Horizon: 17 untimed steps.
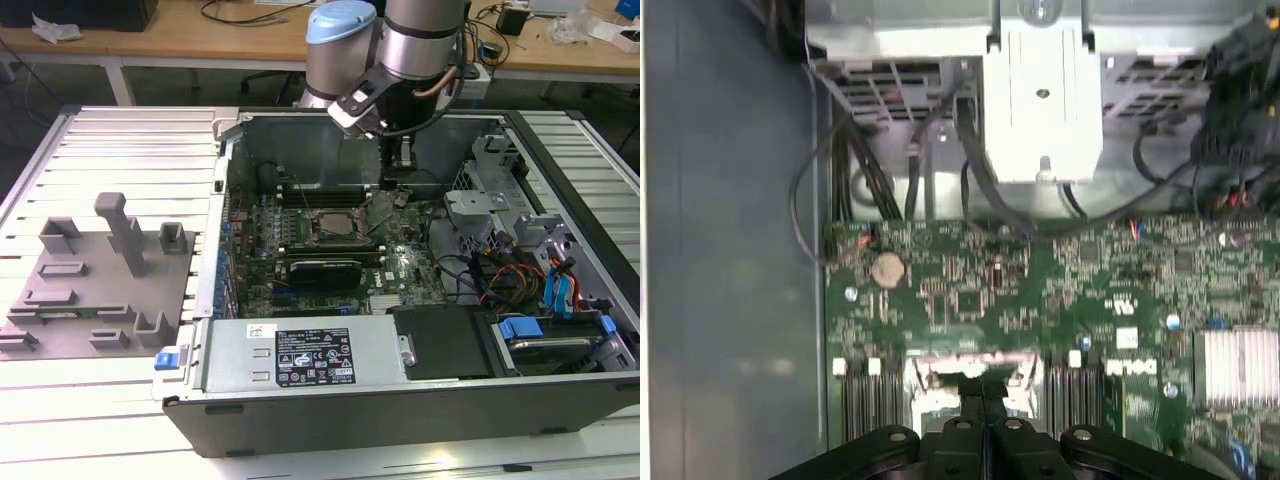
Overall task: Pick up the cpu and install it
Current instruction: 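Close the cpu cover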
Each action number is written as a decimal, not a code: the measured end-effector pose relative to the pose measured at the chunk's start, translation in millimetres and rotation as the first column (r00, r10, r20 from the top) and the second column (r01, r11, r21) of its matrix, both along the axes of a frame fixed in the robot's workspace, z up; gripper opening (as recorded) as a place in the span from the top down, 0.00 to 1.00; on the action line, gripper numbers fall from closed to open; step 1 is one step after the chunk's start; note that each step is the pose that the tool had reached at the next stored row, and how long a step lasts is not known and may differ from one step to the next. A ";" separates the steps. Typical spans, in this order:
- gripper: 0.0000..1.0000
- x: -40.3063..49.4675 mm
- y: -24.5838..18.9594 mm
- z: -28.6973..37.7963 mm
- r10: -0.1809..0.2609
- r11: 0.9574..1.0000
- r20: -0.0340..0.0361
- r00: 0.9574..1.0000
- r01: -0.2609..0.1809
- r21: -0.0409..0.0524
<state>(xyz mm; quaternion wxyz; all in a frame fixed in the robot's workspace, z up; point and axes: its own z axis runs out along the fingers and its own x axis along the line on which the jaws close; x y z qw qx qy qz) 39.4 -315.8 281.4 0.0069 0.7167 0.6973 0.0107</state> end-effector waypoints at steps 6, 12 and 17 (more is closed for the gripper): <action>0.89 30.2 0.1 -0.3 0.000 1.000 0.000 1.000 0.000 0.000; 0.89 30.9 -0.3 -14.6 0.000 1.000 0.000 1.000 0.000 0.000; 0.89 30.9 -0.5 -26.4 0.000 1.000 0.000 1.000 0.000 0.000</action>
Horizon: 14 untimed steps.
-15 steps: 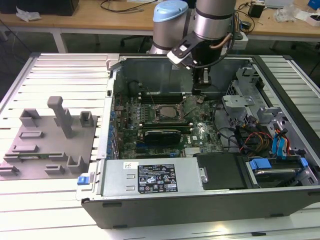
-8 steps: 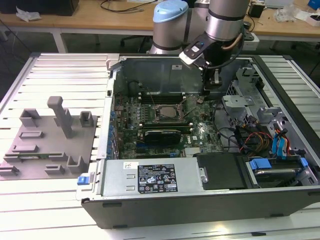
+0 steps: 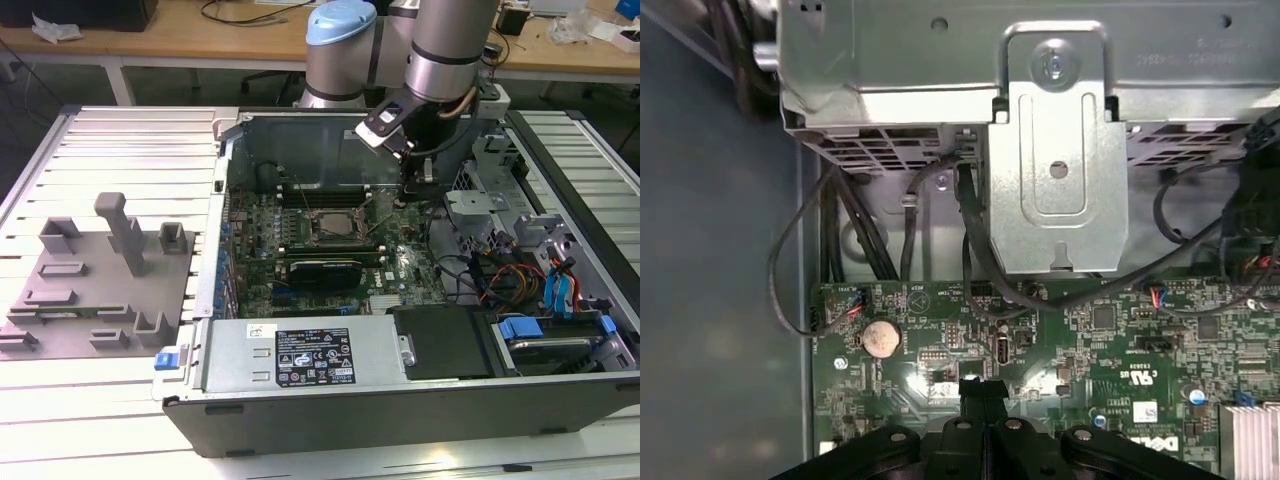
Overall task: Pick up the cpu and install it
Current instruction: 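Close the cpu cover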
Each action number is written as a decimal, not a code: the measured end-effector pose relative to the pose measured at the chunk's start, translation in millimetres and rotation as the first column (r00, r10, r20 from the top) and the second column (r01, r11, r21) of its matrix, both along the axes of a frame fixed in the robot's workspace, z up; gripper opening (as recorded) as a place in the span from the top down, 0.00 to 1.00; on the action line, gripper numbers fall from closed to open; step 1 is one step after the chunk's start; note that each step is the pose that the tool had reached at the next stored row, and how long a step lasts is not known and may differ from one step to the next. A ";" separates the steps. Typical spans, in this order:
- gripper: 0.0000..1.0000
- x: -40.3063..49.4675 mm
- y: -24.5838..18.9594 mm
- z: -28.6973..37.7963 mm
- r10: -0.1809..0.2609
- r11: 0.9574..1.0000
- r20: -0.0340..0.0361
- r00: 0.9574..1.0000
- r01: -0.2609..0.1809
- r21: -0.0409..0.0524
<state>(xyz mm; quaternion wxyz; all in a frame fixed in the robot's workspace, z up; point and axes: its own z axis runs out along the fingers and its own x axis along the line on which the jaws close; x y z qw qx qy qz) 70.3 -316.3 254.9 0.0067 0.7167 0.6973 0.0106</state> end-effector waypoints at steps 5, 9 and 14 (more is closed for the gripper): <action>0.89 0.0 -0.1 -10.8 0.000 1.000 -0.001 1.000 0.000 0.000; 0.89 0.0 -0.1 -11.0 0.000 1.000 -0.001 1.000 0.000 -0.001; 0.89 -2.0 -0.1 -11.0 0.000 1.000 -0.001 1.000 0.000 0.000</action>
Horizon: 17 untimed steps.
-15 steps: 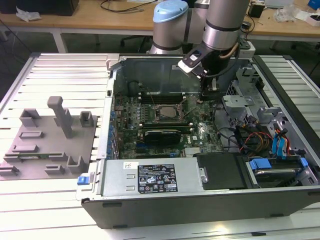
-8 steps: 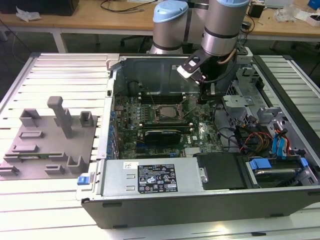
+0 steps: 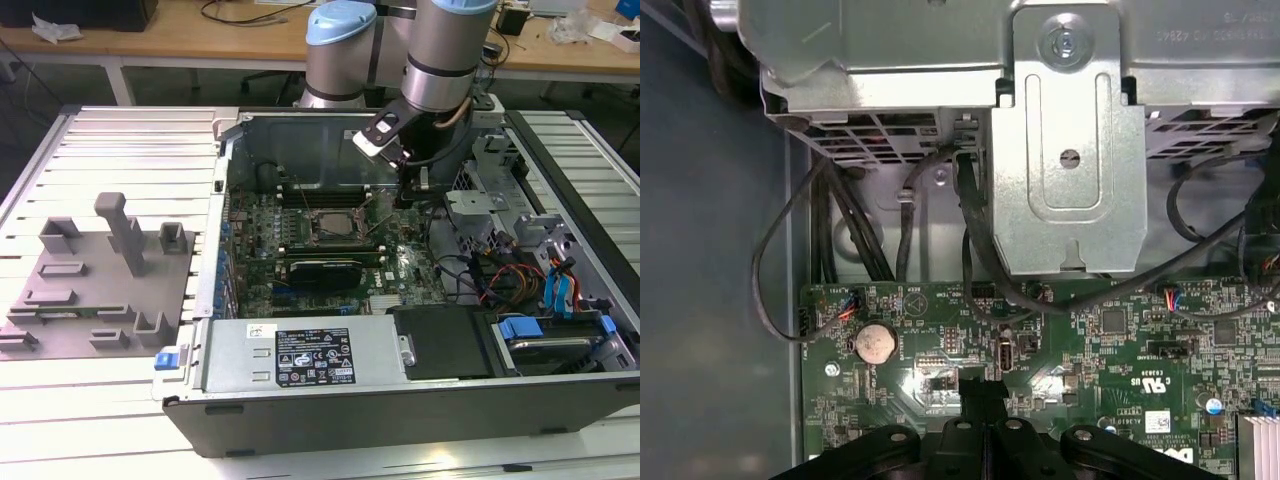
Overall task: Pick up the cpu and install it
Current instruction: 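Close the cpu cover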
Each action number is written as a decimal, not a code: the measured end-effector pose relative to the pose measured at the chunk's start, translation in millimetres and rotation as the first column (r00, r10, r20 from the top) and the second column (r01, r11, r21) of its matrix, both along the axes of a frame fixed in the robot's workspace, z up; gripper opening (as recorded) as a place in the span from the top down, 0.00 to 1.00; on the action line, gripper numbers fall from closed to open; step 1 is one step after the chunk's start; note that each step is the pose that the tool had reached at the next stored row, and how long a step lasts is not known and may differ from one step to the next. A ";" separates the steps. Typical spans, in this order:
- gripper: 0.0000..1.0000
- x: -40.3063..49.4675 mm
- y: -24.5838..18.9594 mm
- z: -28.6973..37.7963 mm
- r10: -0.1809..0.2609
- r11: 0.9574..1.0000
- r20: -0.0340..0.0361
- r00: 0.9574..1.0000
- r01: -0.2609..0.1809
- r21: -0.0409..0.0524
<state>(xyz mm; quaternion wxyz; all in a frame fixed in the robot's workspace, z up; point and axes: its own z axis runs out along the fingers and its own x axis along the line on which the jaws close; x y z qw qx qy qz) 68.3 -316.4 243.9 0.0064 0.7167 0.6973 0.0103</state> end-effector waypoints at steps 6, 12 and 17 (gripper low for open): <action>0.89 -6.4 0.0 0.0 0.000 1.000 0.000 1.000 0.000 0.001; 0.89 -13.2 0.0 0.0 0.000 1.000 0.000 1.000 0.000 0.001; 0.89 -25.3 0.0 0.0 0.000 1.000 0.000 1.000 0.000 0.001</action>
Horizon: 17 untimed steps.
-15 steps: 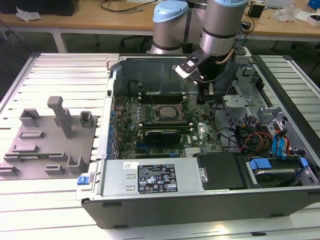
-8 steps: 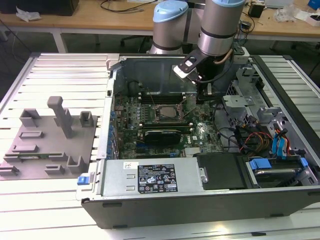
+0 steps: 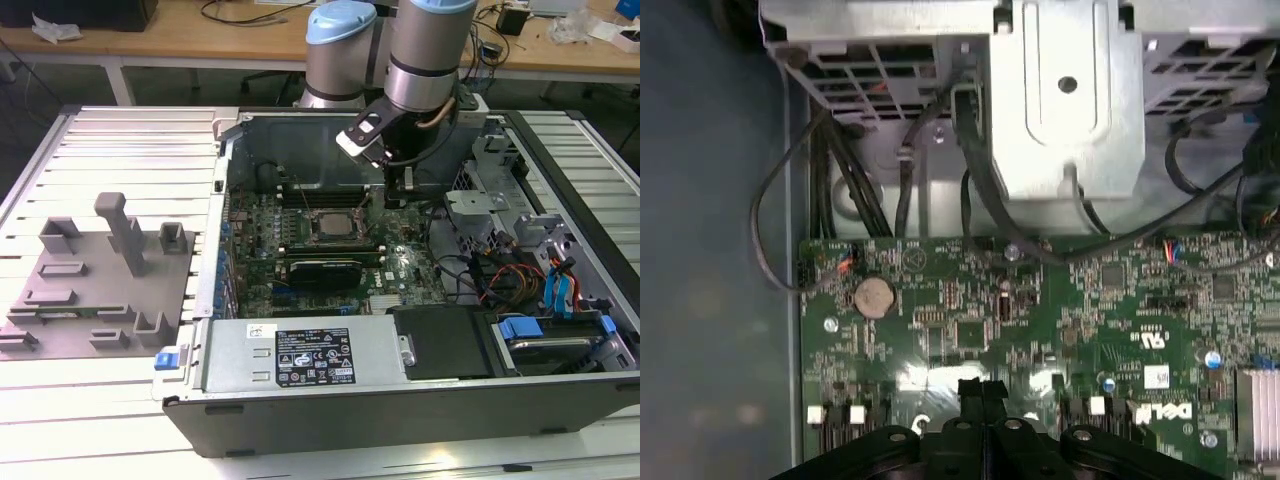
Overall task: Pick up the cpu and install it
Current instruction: 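Close the cpu cover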
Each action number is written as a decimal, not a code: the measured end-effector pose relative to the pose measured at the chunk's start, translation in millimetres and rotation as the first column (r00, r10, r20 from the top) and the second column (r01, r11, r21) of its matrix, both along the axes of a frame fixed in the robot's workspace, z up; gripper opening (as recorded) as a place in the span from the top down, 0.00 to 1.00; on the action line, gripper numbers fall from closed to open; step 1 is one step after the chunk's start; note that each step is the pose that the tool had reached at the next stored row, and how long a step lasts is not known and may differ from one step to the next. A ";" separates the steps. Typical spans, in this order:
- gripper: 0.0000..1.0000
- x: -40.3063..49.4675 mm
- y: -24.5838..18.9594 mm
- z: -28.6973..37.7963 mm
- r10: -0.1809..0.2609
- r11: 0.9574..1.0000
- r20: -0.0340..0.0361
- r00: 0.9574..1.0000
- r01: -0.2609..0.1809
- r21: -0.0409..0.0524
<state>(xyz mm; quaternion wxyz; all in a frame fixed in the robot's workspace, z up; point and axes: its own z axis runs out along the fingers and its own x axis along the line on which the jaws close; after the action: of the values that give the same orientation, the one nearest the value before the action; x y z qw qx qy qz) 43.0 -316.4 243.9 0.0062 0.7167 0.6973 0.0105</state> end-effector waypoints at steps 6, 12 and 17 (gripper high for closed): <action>0.89 -25.1 0.0 0.0 0.000 1.000 0.000 1.000 0.000 0.000; 0.89 -30.3 0.0 0.0 0.000 1.000 0.000 1.000 0.000 0.000; 0.89 -29.9 0.0 -0.2 0.000 1.000 -0.041 0.999 0.000 0.000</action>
<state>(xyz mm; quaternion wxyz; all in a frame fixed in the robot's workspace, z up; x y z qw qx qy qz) 13.1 -316.4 243.8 -0.0080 0.7168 0.6973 -0.0042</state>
